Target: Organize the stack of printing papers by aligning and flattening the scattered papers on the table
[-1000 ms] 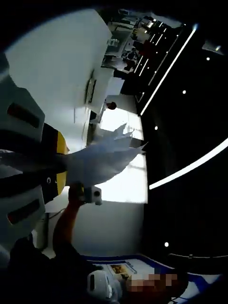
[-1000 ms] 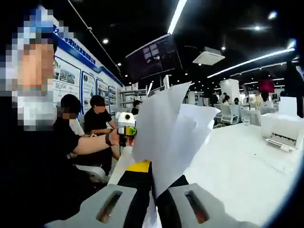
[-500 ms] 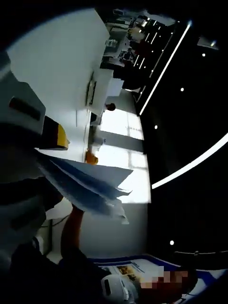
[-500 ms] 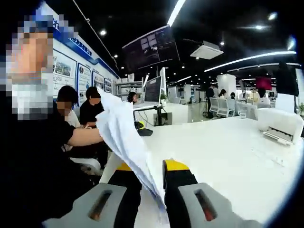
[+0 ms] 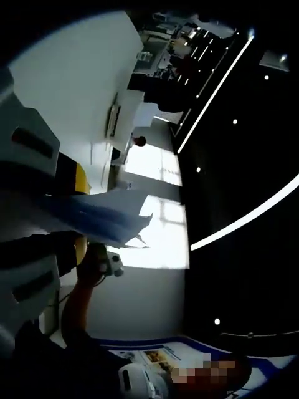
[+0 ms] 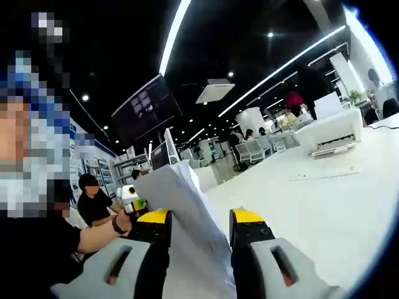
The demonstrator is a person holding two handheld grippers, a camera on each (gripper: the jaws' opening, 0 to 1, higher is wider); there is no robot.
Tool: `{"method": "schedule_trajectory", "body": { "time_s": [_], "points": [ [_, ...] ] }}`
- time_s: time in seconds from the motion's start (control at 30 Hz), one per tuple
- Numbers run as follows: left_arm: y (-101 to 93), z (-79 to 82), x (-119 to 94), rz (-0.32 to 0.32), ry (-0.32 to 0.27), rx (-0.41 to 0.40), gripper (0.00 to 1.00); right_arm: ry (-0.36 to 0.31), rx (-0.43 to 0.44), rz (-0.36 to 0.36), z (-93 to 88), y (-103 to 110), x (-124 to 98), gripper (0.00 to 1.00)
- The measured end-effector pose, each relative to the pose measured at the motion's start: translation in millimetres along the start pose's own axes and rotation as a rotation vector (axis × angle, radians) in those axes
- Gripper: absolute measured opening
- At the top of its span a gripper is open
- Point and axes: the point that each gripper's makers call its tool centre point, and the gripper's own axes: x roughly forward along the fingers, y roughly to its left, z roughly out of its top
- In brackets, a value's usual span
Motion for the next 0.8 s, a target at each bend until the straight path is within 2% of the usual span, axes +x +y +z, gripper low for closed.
{"method": "schedule_trajectory", "body": {
  "time_s": [0.07,0.13,0.2,0.27,0.33,0.37,0.47,0.53,0.67,0.7,0.8],
  "points": [
    [0.7,-1.3,1.6,0.009,0.005,-0.003,0.25,0.022,-0.032,-0.044,-4.2,-7.4,-2.2,0.4],
    [0.8,-0.9,2.4,0.02,0.005,0.001,0.25,-0.009,-0.025,-0.101,0.2,-12.5,-4.6,0.44],
    [-0.4,-0.3,3.6,0.024,-0.001,0.007,0.25,-0.045,-0.022,-0.114,-0.6,-8.8,-3.7,0.43],
    [-2.1,-1.9,5.5,0.025,-0.006,0.02,0.25,-0.047,-0.025,-0.106,-9.2,-4.1,1.0,0.43],
    [0.8,-2.0,5.8,0.04,-0.014,0.027,0.25,-0.064,-0.042,-0.142,-11.7,-7.9,2.5,0.44],
    [1.2,-1.1,5.9,0.044,-0.021,0.015,0.25,-0.1,-0.046,-0.164,-8.0,-8.2,1.9,0.44],
    [1.0,0.7,5.7,0.048,-0.028,0.018,0.25,-0.151,-0.038,-0.17,-2.2,-7.0,0.1,0.45],
    [0.5,1.0,5.5,0.055,-0.024,0.028,0.25,-0.152,-0.004,-0.153,-3.5,-6.9,1.3,0.46],
    [2.1,1.1,2.6,0.07,-0.017,0.049,0.25,-0.131,-0.014,-0.136,-6.8,-3.4,-0.1,0.42],
    [5.1,2.2,-0.2,0.095,-0.026,0.048,0.24,-0.144,0.0,-0.126,-4.4,-3.7,-2.1,0.4],
    [3.5,4.4,-3.4,0.101,-0.045,0.059,0.24,-0.176,0.061,-0.15,-2.3,-7.3,-4.8,0.4]
  ]
}}
